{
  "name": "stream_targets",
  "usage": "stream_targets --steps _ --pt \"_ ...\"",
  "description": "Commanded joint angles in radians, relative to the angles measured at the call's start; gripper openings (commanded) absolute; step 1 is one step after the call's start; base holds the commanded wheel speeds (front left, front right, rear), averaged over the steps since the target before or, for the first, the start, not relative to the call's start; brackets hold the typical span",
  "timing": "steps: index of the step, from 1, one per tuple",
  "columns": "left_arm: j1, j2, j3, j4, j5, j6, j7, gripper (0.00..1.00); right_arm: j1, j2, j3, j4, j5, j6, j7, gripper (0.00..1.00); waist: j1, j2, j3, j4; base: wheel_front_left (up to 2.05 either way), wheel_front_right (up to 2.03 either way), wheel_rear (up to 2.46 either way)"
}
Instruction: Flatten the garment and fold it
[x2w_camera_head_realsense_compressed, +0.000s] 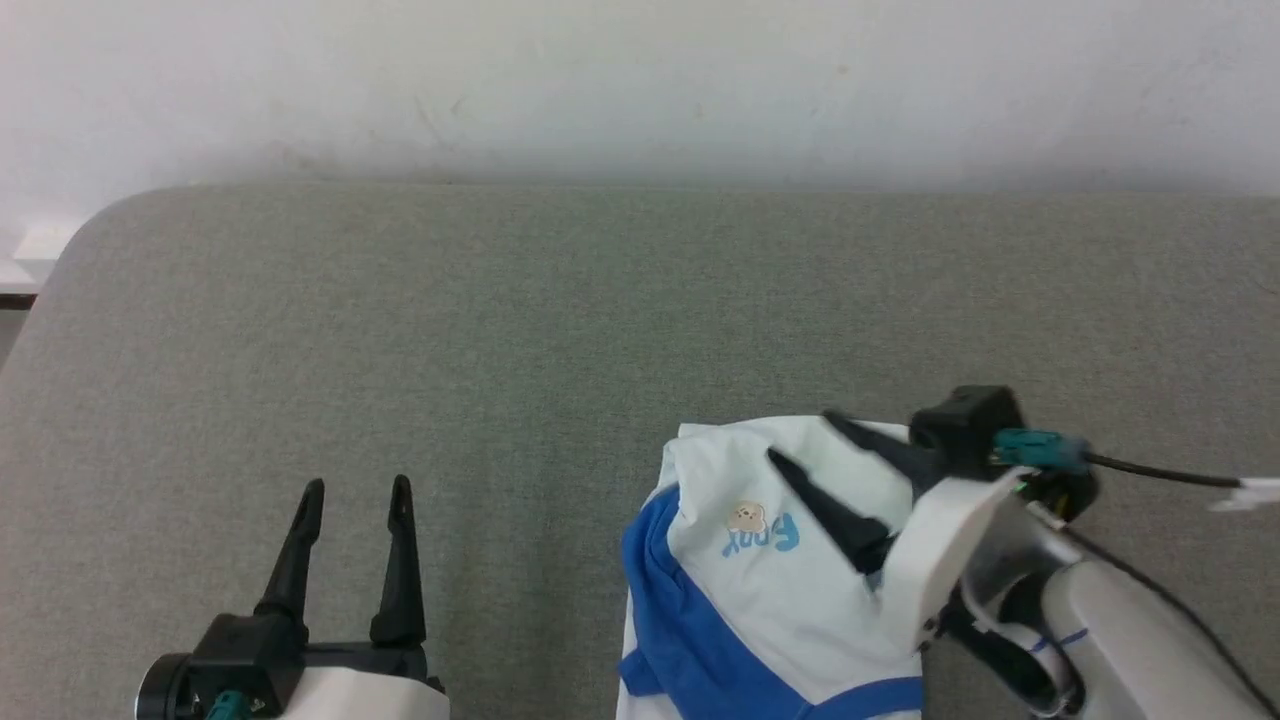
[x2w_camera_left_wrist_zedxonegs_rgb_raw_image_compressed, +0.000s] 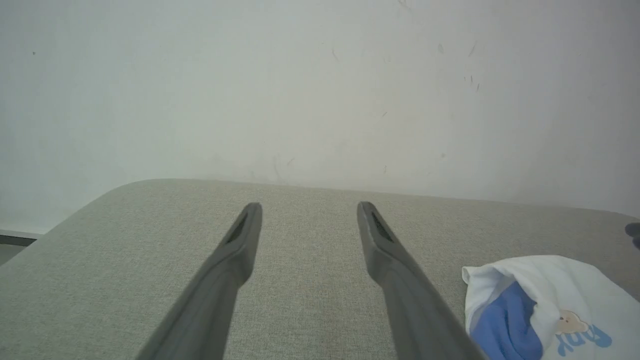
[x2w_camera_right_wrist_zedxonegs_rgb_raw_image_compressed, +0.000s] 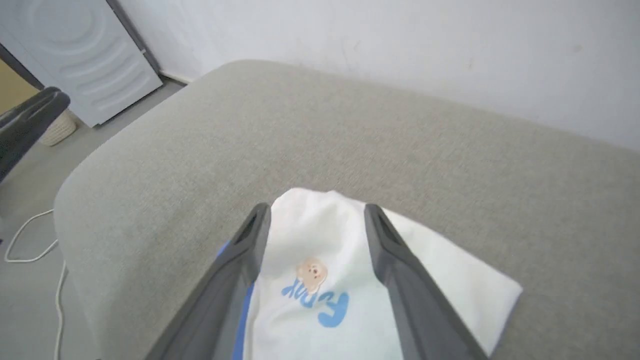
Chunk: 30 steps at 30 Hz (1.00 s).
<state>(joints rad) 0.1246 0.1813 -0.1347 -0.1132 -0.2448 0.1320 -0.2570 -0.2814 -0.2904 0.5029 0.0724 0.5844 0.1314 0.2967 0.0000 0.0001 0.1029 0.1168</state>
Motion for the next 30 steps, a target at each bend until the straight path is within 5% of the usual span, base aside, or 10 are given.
stream_targets --steps 1,10,18,24,30 --pt "-0.013 -0.004 0.009 -0.001 0.0 0.003 -0.005 1.0 0.012 -0.019 -0.035 -0.027 -0.085 -0.001 -0.064 1.0 0.0 -0.0001 -0.007 -0.016 0.0 0.0 0.0" --pt "-0.004 0.003 0.034 0.015 -0.006 0.018 -0.005 1.0 0.21 0.026 -0.375 -0.171 -0.309 -0.001 -0.286 1.0 0.0 -0.0001 -0.012 -0.063 0.0 0.0 0.0" --pt "-0.004 0.017 0.05 0.037 -0.013 0.021 -0.005 1.0 0.333 0.067 -0.512 -0.302 -0.341 -0.001 -0.303 1.0 0.0 -0.0001 -0.008 -0.093 0.0 0.0 0.0" --pt "-0.001 0.028 0.054 0.064 -0.018 0.013 -0.005 1.0 0.39 0.109 -0.668 -0.298 -0.274 -0.001 -0.224 1.0 0.0 -0.0001 -0.02 -0.102 0.0 0.0 0.0" --pt "0.006 0.034 0.054 0.086 -0.028 -0.002 -0.005 1.0 0.388 0.121 -0.785 -0.147 0.023 -0.001 0.084 1.0 0.0 -0.0001 -0.032 -0.106 0.0 0.0 0.0"
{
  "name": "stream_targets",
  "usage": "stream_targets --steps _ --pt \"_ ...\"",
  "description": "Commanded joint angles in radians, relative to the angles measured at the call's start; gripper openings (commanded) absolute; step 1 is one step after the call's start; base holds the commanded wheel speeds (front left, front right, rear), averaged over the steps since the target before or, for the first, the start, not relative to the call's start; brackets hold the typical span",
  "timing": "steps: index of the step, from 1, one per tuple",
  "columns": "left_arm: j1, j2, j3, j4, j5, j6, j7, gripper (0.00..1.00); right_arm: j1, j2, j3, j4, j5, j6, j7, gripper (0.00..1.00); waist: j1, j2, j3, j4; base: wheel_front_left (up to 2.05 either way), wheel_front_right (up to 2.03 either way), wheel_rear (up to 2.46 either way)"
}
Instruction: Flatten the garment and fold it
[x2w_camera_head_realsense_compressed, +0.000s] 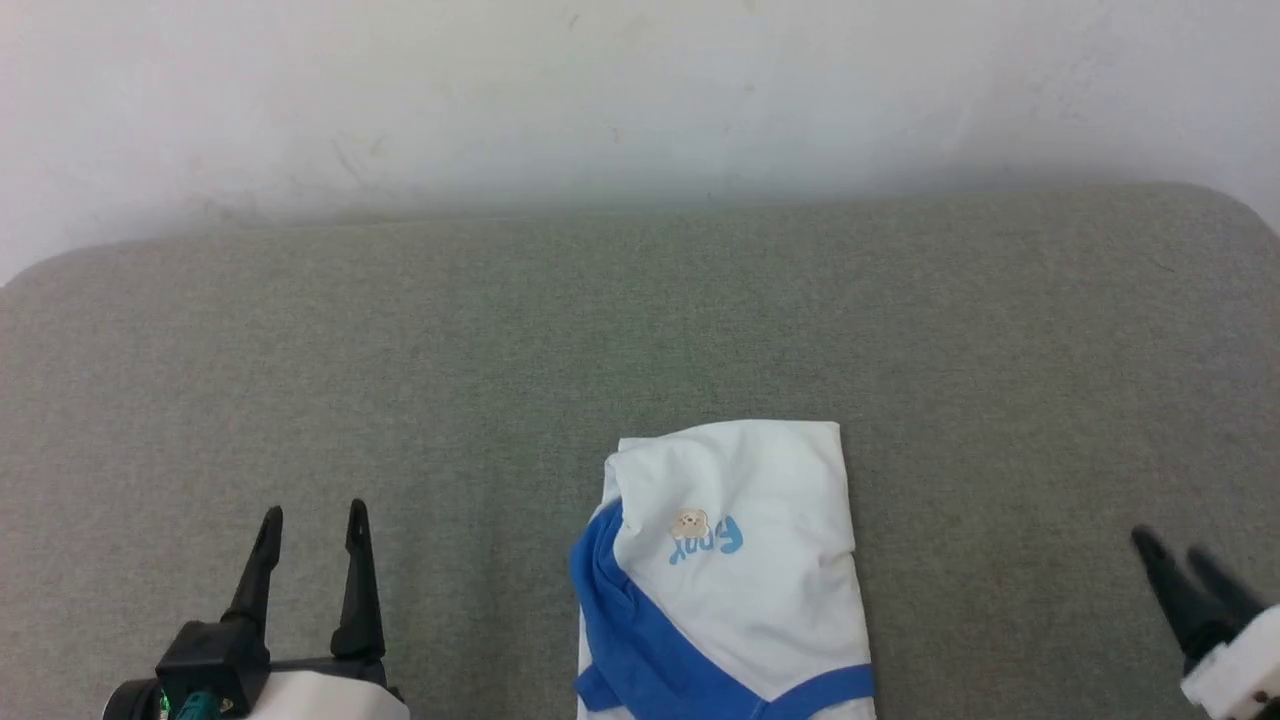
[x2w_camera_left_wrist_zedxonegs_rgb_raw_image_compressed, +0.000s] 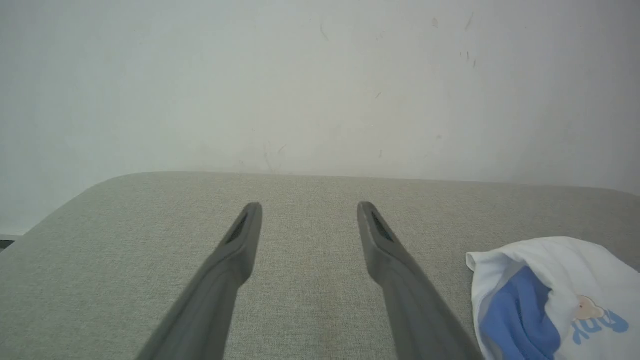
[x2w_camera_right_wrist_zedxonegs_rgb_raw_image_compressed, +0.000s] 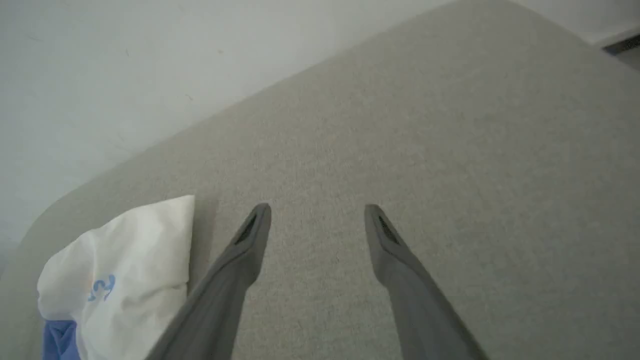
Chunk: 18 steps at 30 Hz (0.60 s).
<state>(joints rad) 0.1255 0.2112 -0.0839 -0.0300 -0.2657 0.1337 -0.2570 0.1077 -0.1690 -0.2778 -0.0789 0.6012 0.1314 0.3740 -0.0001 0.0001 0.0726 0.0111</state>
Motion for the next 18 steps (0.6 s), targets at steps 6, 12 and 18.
stream_targets --steps 6,12,18 --pt "-0.001 -0.002 -0.007 0.026 -0.011 -0.02 -0.005 1.0 -0.061 0.042 -0.08 0.204 0.28 -0.001 0.341 1.0 0.0001 -0.0001 -0.014 0.022 0.0 0.0 0.0" --pt "-0.001 -0.015 -0.008 0.03 -0.01 -0.025 -0.005 1.0 -0.138 0.105 -0.022 0.328 0.424 -0.001 0.469 1.0 0.0001 -0.0001 -0.016 0.049 0.0 0.0 0.0" --pt "-0.018 -0.034 -0.013 0.032 -0.006 -0.034 -0.005 1.0 -0.22 0.118 0.08 0.456 0.507 -0.001 0.444 1.0 0.0001 -0.0001 -0.001 0.08 0.0 0.0 0.0"
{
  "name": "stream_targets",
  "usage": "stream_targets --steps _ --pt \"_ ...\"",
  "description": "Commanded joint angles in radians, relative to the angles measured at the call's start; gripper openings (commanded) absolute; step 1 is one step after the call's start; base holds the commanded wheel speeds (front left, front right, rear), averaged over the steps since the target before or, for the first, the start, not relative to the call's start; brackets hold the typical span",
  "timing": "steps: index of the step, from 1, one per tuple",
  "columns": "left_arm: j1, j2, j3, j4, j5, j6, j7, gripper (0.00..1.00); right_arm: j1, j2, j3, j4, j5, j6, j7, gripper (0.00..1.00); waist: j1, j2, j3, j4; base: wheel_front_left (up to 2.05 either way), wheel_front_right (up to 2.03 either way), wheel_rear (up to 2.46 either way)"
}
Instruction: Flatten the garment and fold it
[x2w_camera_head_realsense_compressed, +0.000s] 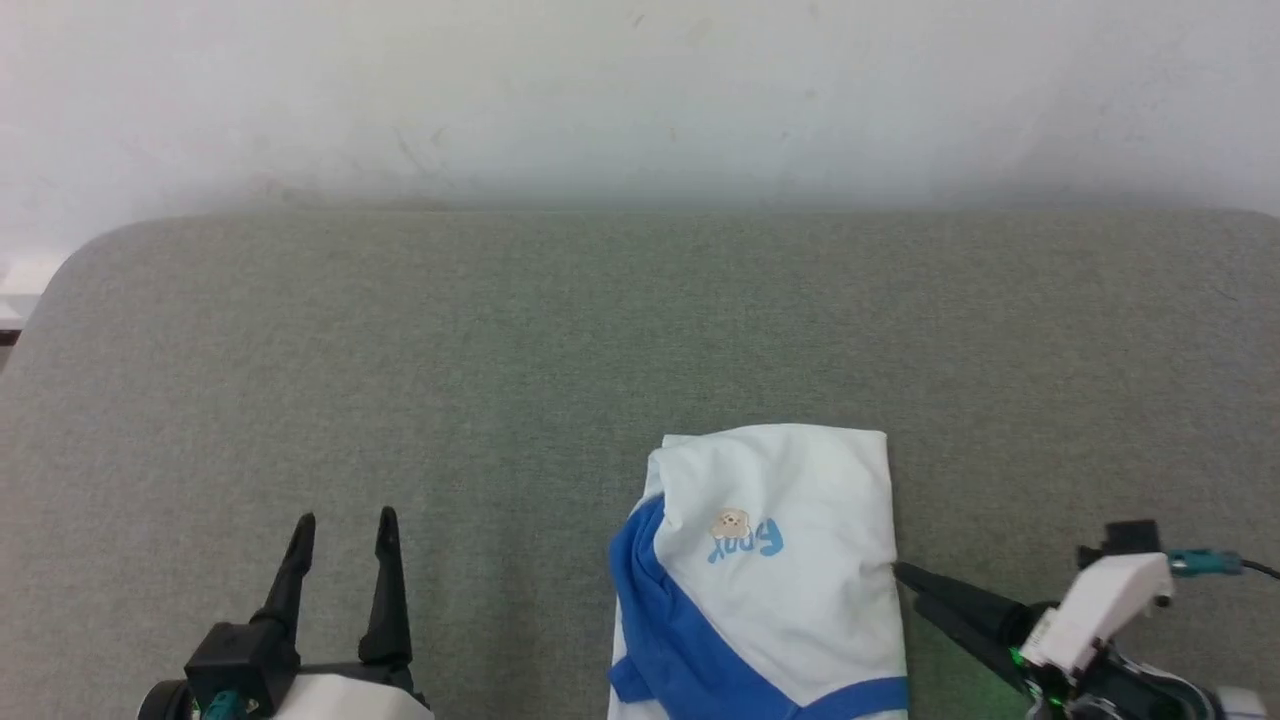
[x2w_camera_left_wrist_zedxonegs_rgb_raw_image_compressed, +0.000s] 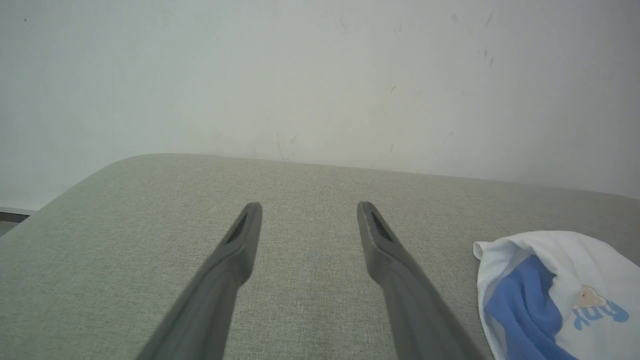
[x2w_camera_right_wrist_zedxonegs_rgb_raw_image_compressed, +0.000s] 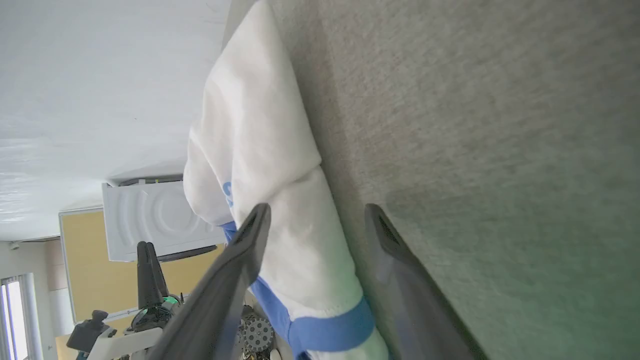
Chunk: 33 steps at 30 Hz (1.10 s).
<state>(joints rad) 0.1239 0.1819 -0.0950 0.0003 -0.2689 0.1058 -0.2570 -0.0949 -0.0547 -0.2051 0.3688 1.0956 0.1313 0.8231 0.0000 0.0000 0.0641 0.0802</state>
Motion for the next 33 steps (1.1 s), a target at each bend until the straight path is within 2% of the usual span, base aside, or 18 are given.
stream_targets --steps 1,8,9,10,12,16,20,27,29,33 --pt "-0.021 -0.007 -0.003 0.003 -0.002 -0.009 -0.005 1.0 -0.03 0.004 0.027 0.03 0.035 -0.001 -0.013 1.0 0.0 0.0 0.011 0.017 0.0 0.0 0.0" --pt "-0.04 -0.029 0.005 0.011 0.012 -0.018 -0.005 1.0 -0.071 0.004 0.157 0.119 0.086 -0.001 -0.04 1.0 0.0 0.0 0.015 0.053 0.0 0.0 0.0" --pt "-0.04 -0.032 0.008 0.012 0.014 -0.019 -0.005 1.0 -0.074 0.004 0.167 0.125 0.085 -0.001 -0.044 0.82 0.0 0.0 0.012 0.056 0.0 0.0 0.0" --pt "-0.039 -0.034 0.011 0.012 0.016 -0.02 -0.005 1.0 -0.077 0.004 0.175 0.128 0.083 -0.001 -0.051 0.43 0.0 0.0 0.011 0.059 0.0 0.0 0.0" --pt "-0.038 -0.039 0.016 0.014 0.019 -0.023 -0.005 1.0 -0.085 0.001 0.183 0.131 0.078 -0.001 -0.071 0.0 0.0 0.0 0.007 0.062 0.0 0.0 0.0" --pt "-0.033 -0.047 0.028 0.013 0.026 -0.029 -0.005 1.0 -0.094 -0.033 0.21 0.107 0.049 -0.001 -0.109 0.0 0.0 0.0 -0.001 0.059 0.0 0.0 0.0" --pt "-0.024 -0.055 0.039 0.0 0.037 -0.034 -0.005 1.0 -0.1 -0.088 0.254 0.055 -0.027 -0.001 -0.176 0.0 0.0 0.0 -0.004 0.035 0.0 0.0 0.0" --pt "-0.018 -0.069 0.048 -0.033 0.056 -0.04 -0.005 1.0 -0.121 -0.253 0.404 -0.034 -0.359 -0.001 -0.29 0.0 0.0 0.0 0.012 -0.068 0.0 0.0 0.0" --pt "-0.02 -0.07 0.052 -0.043 0.061 -0.042 -0.005 1.0 -0.141 -0.296 0.445 -0.043 -0.456 -0.001 -0.291 0.0 0.0 0.0 0.026 -0.115 0.0 0.0 0.0" --pt "-0.045 -0.071 0.051 -0.064 0.073 -0.054 -0.005 1.0 -0.191 -0.36 0.489 -0.03 -0.57 -0.001 -0.279 0.0 0.0 0.0 0.075 -0.208 0.0 0.0 0.0"
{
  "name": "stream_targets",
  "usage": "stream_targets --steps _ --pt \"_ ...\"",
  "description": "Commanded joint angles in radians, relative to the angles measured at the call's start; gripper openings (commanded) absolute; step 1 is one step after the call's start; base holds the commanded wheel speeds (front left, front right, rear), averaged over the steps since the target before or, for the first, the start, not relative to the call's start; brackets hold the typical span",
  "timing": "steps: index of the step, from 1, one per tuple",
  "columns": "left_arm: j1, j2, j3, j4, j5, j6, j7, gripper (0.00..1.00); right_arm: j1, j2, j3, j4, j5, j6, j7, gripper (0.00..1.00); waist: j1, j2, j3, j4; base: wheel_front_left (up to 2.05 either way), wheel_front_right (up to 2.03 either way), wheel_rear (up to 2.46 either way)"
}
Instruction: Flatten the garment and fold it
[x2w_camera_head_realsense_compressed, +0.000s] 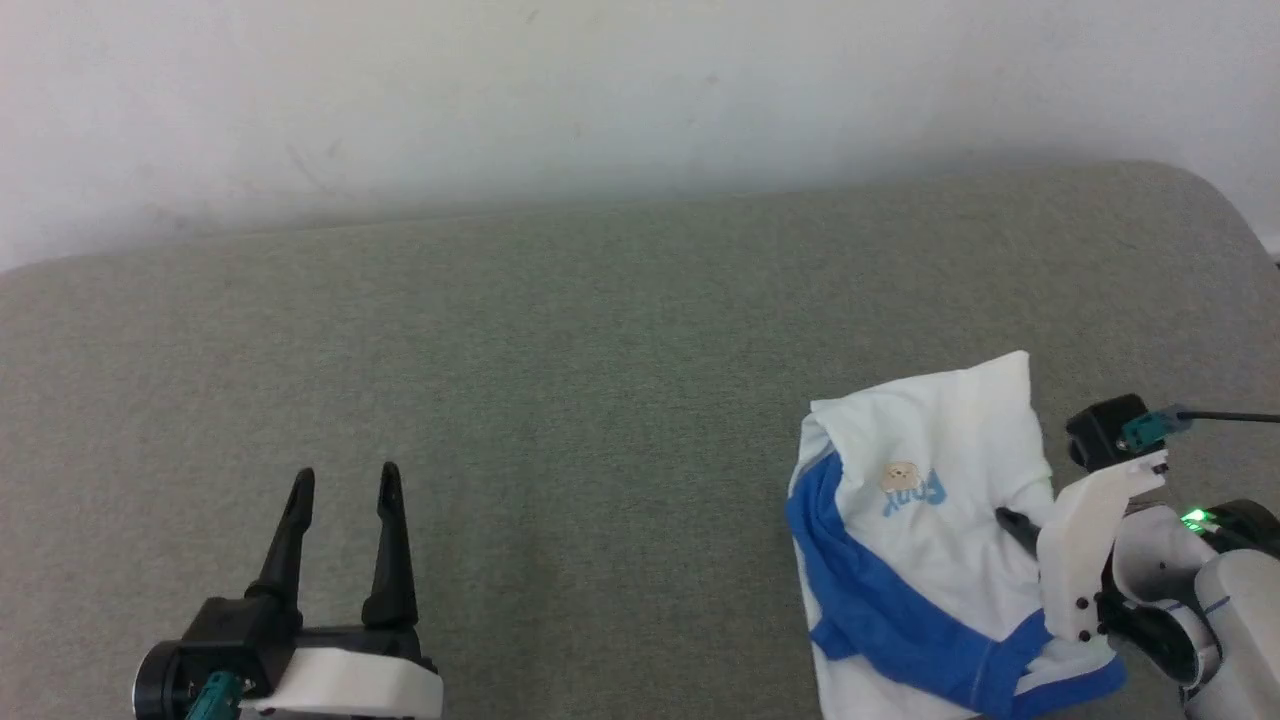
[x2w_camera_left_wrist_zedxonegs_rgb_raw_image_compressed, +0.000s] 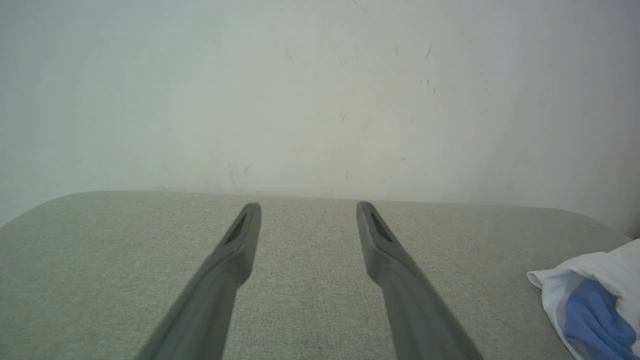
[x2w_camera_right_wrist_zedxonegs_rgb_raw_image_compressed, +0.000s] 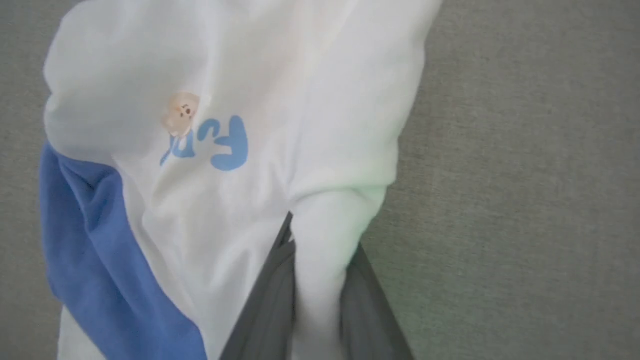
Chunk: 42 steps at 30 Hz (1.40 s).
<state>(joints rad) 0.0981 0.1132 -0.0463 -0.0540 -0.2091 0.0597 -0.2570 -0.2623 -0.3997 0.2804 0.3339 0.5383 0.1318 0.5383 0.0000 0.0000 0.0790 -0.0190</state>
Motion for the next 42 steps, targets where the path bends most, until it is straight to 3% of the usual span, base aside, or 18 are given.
stream_targets --steps 1,7,15,22,23,24,25,34,38,42 --pt "-0.031 -0.003 -0.001 -0.015 0.015 -0.011 -0.005 1.0 -0.037 -0.03 0.008 0.015 -0.025 -0.001 0.009 0.0 0.0 0.0 0.077 -0.127 0.0 0.0 0.0" --pt "-0.144 0.007 -0.013 -0.038 0.028 -0.044 -0.005 1.0 -0.117 -0.126 -0.038 0.097 -0.07 -0.001 -0.012 0.0 0.0 0.0 0.237 -0.196 0.0 0.0 0.0" --pt "-0.31 0.043 -0.046 -0.033 0.069 -0.086 -0.005 1.0 -0.224 -0.217 -0.206 0.286 -0.155 -0.001 -0.192 0.0 0.0 0.0 0.411 -0.186 0.0 0.0 0.0" --pt "-0.396 0.047 -0.061 -0.038 0.083 -0.097 -0.005 1.0 -0.335 -0.197 -0.347 0.421 -0.191 -0.001 -0.397 0.0 0.0 0.0 0.478 -0.161 0.0 0.0 0.0" --pt "-0.402 0.046 -0.062 -0.036 0.083 -0.098 -0.005 1.0 -0.344 -0.187 -0.357 0.444 -0.198 -0.001 -0.412 0.8 0.0 0.0 0.48 -0.158 0.0 0.0 0.0" --pt "-0.402 0.046 -0.062 -0.036 0.083 -0.098 -0.005 1.0 -0.344 -0.187 -0.357 0.444 -0.198 -0.001 -0.412 0.8 0.0 0.0 0.48 -0.158 0.0 0.0 0.0" --pt "-0.407 0.045 -0.063 -0.034 0.083 -0.099 -0.005 1.0 -0.353 -0.181 -0.368 0.469 -0.214 -0.001 -0.429 1.0 0.0 0.0 0.48 -0.155 0.0 0.0 0.0" --pt "-0.36 0.018 -0.042 -0.013 0.076 -0.085 -0.005 1.0 -0.335 -0.183 -0.509 0.633 -0.377 -0.001 -0.574 1.0 0.0 0.0 0.38 -0.141 0.0 0.0 0.0" --pt "-0.304 0.005 -0.018 -0.005 0.069 -0.072 -0.005 1.0 -0.272 -0.162 -0.542 0.604 -0.456 -0.001 -0.669 1.0 0.0 0.0 0.294 -0.133 0.0 0.0 0.0" --pt "-0.235 -0.01 0.008 0.002 0.059 -0.059 -0.005 1.0 -0.176 -0.086 -0.535 0.493 -0.5 -0.001 -0.734 1.0 0.0 0.0 0.206 -0.123 0.0 0.0 0.0"
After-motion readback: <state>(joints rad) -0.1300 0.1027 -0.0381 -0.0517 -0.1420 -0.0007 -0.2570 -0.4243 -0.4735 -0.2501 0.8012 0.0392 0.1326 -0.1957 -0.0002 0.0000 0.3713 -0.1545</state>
